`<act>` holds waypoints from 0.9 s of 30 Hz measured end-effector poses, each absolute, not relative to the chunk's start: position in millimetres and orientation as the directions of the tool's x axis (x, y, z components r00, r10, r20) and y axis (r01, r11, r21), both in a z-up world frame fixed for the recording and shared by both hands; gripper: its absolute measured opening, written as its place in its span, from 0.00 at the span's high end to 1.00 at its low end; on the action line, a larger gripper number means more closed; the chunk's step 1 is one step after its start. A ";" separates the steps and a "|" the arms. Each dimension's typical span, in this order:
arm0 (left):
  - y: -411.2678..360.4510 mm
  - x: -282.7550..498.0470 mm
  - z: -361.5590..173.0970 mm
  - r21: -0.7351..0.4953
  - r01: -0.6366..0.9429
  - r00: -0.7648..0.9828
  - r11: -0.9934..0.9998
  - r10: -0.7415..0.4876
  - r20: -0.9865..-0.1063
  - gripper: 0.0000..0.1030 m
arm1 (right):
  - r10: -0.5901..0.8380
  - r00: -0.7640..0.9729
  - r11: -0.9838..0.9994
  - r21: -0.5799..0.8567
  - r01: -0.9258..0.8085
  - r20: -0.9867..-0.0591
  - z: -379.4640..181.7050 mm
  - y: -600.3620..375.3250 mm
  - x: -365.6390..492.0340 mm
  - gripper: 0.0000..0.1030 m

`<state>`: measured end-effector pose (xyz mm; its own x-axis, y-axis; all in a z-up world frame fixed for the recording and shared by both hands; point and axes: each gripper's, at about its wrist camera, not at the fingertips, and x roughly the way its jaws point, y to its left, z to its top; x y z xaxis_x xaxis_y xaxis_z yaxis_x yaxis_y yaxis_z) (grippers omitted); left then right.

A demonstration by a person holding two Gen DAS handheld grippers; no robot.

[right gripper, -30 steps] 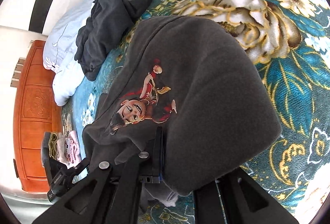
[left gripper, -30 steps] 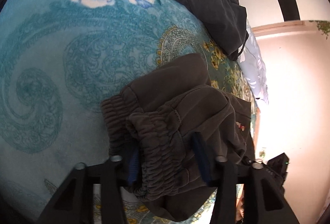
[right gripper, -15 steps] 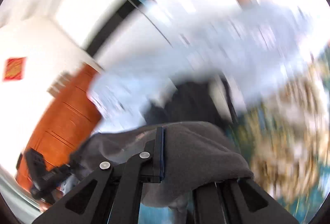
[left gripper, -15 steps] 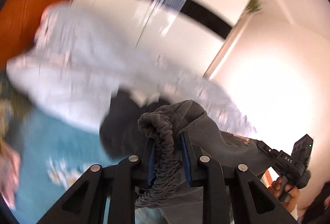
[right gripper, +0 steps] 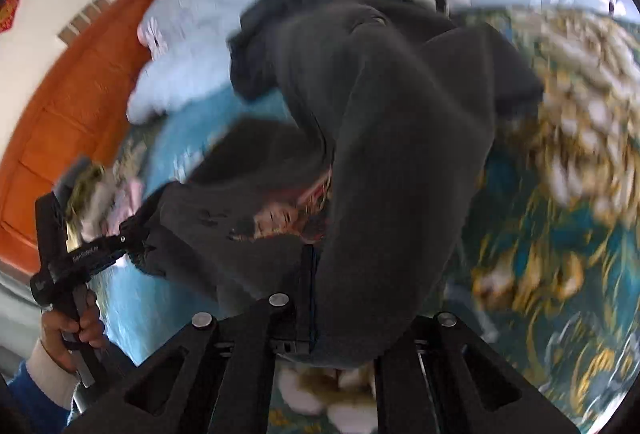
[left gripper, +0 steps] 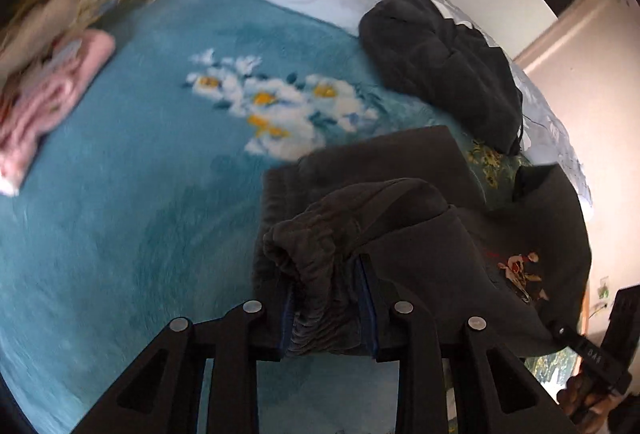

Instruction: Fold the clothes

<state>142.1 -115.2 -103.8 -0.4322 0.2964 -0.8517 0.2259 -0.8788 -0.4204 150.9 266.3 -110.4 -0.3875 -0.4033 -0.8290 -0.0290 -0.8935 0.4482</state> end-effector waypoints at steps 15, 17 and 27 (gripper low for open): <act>-118.5 131.6 -89.7 -0.510 0.255 -0.467 -0.821 0.357 -0.809 0.61 | -0.345 -0.254 -0.927 0.370 -0.057 -0.904 -53.3 319.7 178.7 0.56; -119.0 131.4 -91.3 -0.517 0.264 -0.471 -0.815 0.358 -0.806 0.60 | -0.332 -0.311 -0.930 0.364 -0.049 -0.891 -38.1 332.0 172.0 0.52; -117.8 133.3 -95.3 -0.486 0.269 -0.471 -0.832 0.326 -0.820 0.60 | -0.325 -0.371 -0.843 0.445 -0.302 -0.870 -37.1 311.3 -5.8 0.28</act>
